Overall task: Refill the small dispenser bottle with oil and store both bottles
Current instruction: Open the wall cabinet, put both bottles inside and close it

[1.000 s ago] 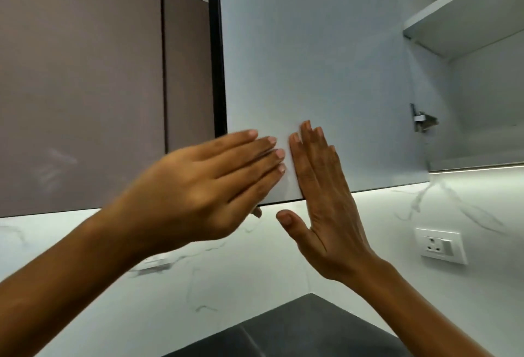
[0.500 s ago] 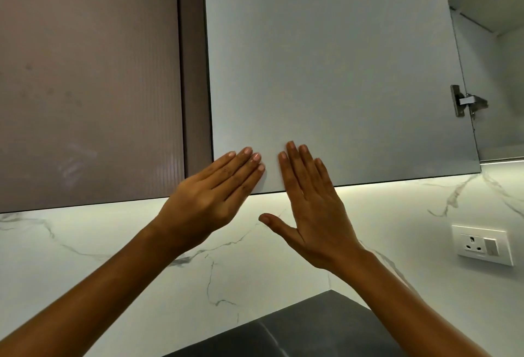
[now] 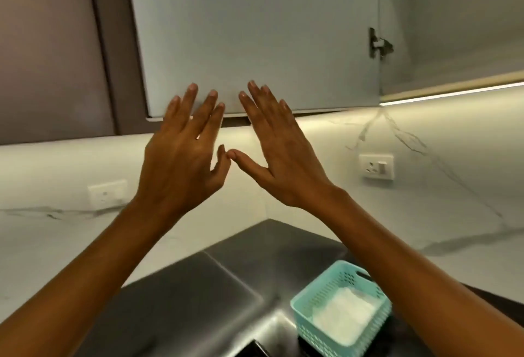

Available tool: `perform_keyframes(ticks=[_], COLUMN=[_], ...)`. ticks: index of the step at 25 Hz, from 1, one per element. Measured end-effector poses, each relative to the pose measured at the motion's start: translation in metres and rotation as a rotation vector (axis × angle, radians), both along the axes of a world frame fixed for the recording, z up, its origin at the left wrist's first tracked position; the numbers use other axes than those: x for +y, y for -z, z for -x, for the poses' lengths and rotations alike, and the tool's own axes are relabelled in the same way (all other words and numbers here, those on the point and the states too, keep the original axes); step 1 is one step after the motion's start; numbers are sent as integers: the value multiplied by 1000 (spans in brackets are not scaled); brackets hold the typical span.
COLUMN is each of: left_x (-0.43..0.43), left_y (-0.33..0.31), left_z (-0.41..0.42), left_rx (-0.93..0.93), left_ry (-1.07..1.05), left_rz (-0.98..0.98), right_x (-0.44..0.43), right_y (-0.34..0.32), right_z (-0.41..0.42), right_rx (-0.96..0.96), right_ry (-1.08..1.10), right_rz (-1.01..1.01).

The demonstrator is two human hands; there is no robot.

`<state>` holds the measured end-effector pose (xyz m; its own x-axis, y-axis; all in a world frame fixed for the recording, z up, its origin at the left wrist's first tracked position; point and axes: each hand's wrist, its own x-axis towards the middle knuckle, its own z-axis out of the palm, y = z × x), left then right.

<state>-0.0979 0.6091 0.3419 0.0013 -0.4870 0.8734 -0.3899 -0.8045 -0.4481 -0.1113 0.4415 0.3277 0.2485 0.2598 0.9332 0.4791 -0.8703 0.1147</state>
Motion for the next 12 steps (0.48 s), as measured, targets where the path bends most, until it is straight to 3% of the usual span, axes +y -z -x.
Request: perform_keyframes(ticks=[5, 12], left_x=[-75, -192], left_y=[96, 241], left_z=[40, 91], left_rx=[352, 1198], left_ry=[339, 658], left_rz=[42, 92], right_x=[-66, -177], right_y=[88, 229], right_z=[85, 213], right_rx=[73, 253], right_ry=[149, 731], right_rz=[-227, -600])
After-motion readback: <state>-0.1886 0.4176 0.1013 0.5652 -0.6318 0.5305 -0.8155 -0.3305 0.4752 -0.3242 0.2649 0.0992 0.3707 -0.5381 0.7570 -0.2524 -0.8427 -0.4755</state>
